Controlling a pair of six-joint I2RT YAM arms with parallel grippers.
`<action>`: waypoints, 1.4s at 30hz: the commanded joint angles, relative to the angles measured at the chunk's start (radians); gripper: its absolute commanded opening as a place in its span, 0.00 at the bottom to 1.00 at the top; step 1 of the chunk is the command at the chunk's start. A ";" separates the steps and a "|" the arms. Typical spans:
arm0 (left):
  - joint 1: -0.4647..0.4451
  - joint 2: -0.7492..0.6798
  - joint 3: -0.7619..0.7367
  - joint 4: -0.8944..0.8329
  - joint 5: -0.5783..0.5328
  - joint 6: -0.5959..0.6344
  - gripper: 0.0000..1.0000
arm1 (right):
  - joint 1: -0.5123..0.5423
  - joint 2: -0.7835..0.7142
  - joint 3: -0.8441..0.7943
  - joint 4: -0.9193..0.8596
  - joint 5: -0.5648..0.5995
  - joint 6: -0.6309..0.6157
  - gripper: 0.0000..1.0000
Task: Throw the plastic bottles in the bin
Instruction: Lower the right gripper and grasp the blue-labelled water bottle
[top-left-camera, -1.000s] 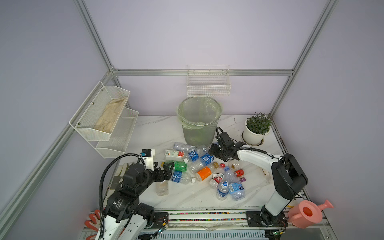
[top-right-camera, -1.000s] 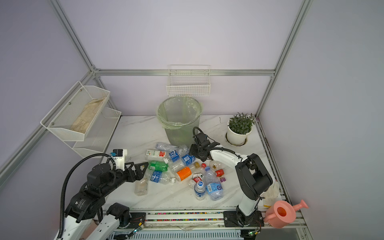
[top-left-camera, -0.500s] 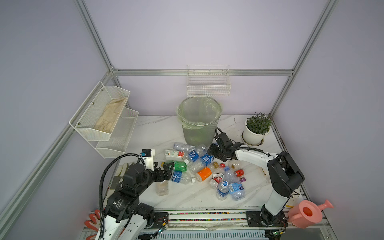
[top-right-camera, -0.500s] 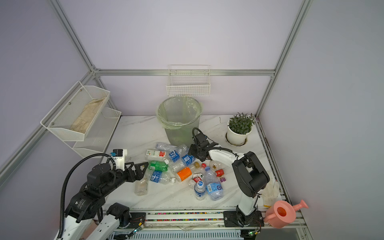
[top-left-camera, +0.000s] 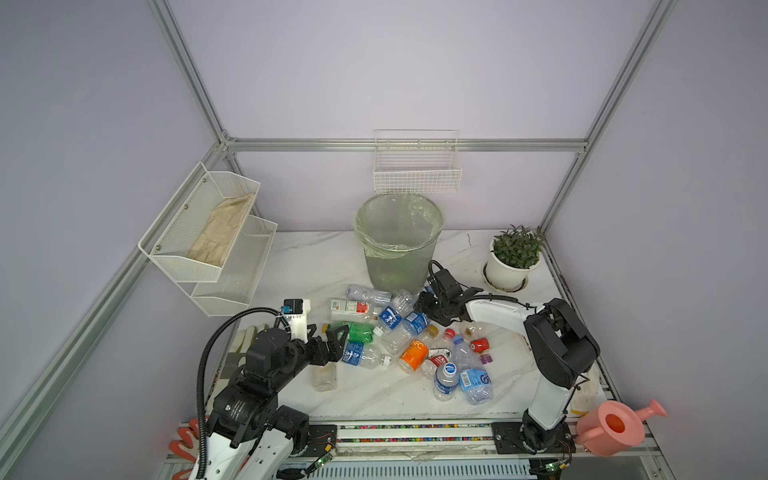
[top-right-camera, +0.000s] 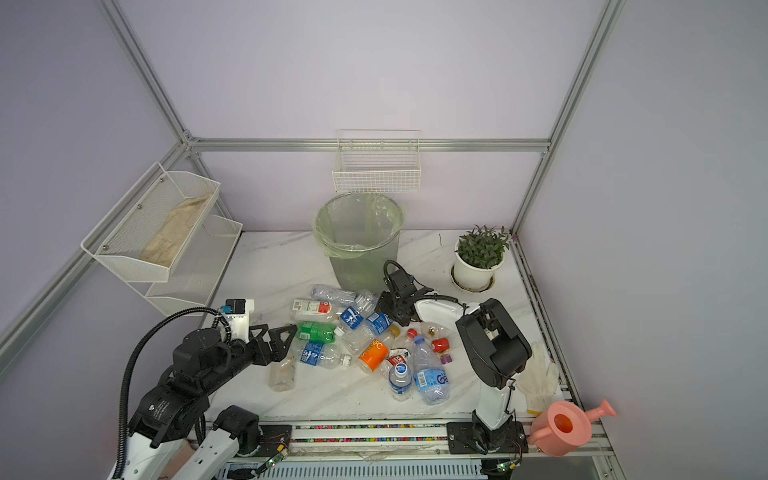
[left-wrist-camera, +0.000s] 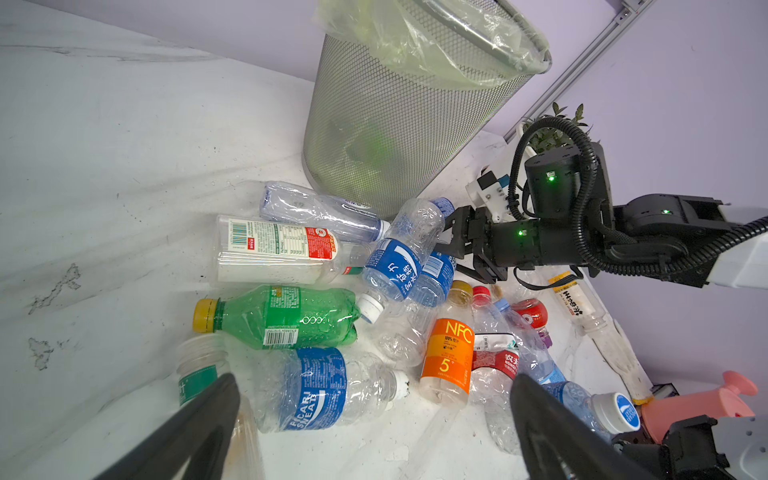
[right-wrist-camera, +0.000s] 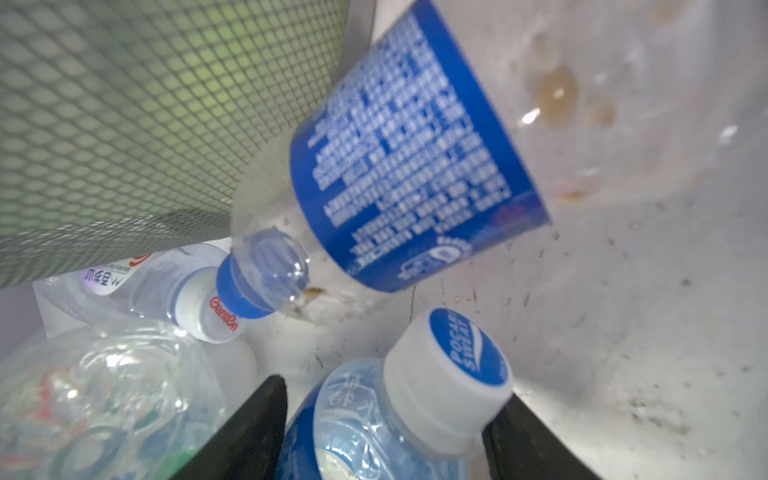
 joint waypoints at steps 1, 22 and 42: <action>-0.006 -0.007 -0.037 0.028 0.006 -0.001 1.00 | 0.000 0.025 -0.014 0.010 0.026 0.029 0.74; -0.011 -0.007 -0.038 0.029 -0.003 -0.001 1.00 | 0.000 -0.079 -0.047 0.027 0.041 0.079 0.44; -0.011 0.001 -0.038 0.029 -0.002 -0.001 1.00 | 0.000 -0.287 -0.028 -0.096 0.126 0.084 0.32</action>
